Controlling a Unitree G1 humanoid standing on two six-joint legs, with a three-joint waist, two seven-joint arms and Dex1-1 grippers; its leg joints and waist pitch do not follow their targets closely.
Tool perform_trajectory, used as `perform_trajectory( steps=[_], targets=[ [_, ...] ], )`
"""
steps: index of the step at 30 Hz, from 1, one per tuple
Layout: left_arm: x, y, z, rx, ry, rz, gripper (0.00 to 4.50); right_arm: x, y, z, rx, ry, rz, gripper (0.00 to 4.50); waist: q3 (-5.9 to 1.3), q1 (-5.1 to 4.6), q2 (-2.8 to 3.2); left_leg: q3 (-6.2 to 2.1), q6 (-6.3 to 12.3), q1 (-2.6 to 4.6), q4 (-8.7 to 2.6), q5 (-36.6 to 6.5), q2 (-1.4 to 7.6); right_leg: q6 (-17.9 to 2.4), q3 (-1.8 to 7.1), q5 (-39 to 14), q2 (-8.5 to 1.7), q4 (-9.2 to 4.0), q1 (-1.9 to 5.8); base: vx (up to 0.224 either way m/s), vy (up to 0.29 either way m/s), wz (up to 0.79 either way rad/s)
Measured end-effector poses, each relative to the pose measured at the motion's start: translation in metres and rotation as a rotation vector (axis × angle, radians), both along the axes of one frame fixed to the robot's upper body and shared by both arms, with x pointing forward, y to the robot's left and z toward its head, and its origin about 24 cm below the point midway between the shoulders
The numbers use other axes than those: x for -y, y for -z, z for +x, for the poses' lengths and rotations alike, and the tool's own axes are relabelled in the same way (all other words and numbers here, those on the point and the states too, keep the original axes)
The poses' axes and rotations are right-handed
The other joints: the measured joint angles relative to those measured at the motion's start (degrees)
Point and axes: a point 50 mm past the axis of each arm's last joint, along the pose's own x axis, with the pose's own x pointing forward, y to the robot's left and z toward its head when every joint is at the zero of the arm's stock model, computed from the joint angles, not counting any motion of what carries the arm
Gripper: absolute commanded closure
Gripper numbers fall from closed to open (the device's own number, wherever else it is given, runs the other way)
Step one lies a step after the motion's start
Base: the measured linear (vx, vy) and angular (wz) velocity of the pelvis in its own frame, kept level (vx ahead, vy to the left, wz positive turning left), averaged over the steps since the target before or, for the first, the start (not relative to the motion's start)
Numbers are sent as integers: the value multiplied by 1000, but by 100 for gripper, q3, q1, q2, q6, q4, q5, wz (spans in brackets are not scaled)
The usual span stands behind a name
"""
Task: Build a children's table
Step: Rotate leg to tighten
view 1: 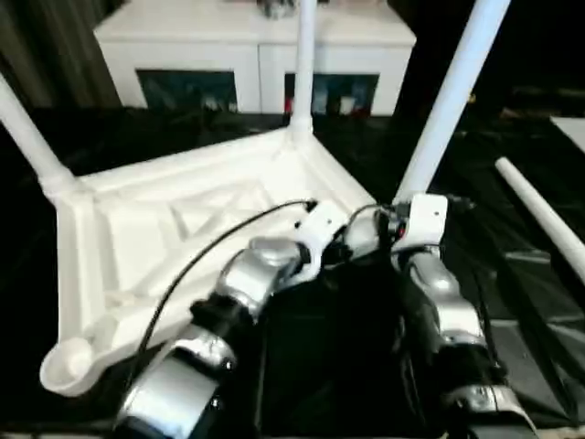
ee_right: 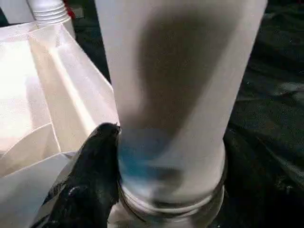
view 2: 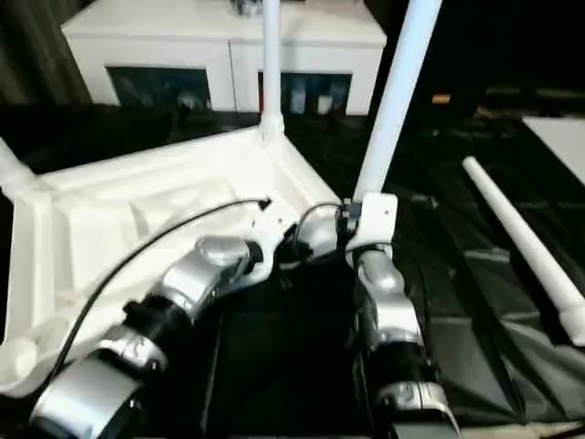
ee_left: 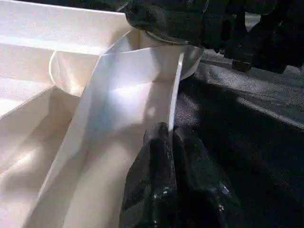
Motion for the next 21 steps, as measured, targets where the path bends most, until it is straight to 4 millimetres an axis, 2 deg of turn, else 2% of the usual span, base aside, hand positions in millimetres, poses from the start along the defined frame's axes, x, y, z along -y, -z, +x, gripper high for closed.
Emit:
perform_trajectory(
  steps=[2, 3, 5, 6, 8, 9, 10, 13, 15, 19, 21],
  targets=[
    [0, 0, 0, 3, 1, 1, 450, 1, 0, 0, 6, 1, 6, 178, 2, 2, 6, 0, 3, 0, -1, 2, 0, 1, 0, 0, 0, 0, 0, 0, 0, 0],
    [0, 0, 0, 4, 2, 0, 450, 1, 0, -1, 12, 1, 10, 122, 3, 4, 10, 0, 3, -1, -2, 2, 0, 1, 1, 0, 0, 0, 0, 0, 0, 0],
    [0, 0, 0, 10, 4, 2, 450, 1, 1, -2, 19, -3, 16, 108, 3, 4, 11, 0, 2, -1, -6, 2, 0, 1, 0, -1, 0, 0, -1, 0, 0, 0],
    [-3, 0, 2, 28, -6, 14, 450, -2, 0, -4, 35, -22, 40, 106, 4, -22, 9, 0, 2, -2, -8, 2, 1, 2, 0, 0, 2, 0, -5, 0, 0, 0],
    [-18, -4, 11, 74, -94, 42, 450, -27, 1, -12, 66, -128, 103, 85, 17, -195, -11, -12, 2, -11, -9, 2, 7, 35, -7, 24, 8, -3, -36, 0, 0, 0],
    [-20, -5, 13, 90, -105, 44, 450, -35, 2, -16, 67, -180, 102, 65, 18, -224, -12, -33, 1, -17, -9, 2, 6, 62, -22, 56, 8, -26, -50, 9, -2, -24],
    [-22, -5, 13, 92, -101, 45, 450, -36, 3, -18, 69, -208, 94, 65, 18, -212, -12, -43, 0, -20, -11, 2, 6, 63, -33, 60, 9, -37, -52, 9, -2, -24],
    [-24, -5, 9, 94, -58, 33, 450, -20, -8, -19, 112, -224, 44, 41, 18, -172, -10, -27, 1, -16, -34, 2, 7, 61, -28, 60, 9, -58, -52, 0, 0, 0],
    [-35, -5, 7, 104, -23, 36, 450, -1, -20, -21, 158, -249, -6, 21, 18, -152, -11, -23, 3, -9, -39, 3, 9, 61, -26, 59, 11, -66, -49, 0, 0, 0],
    [-53, -5, -1, 104, 69, 35, 450, 22, -22, -39, 132, -386, -43, 18, 19, -119, -7, -15, 3, -1, -53, 2, 12, 60, -24, 59, 14, -83, -42, 0, 0, 0],
    [-62, -5, -6, 92, 138, 44, 450, 30, -24, -58, 87, -561, -78, 18, 21, -86, -4, -14, 3, -3, -50, 2, 12, 60, -21, 59, 14, -86, -41, 0, 0, 0]
  ],
)
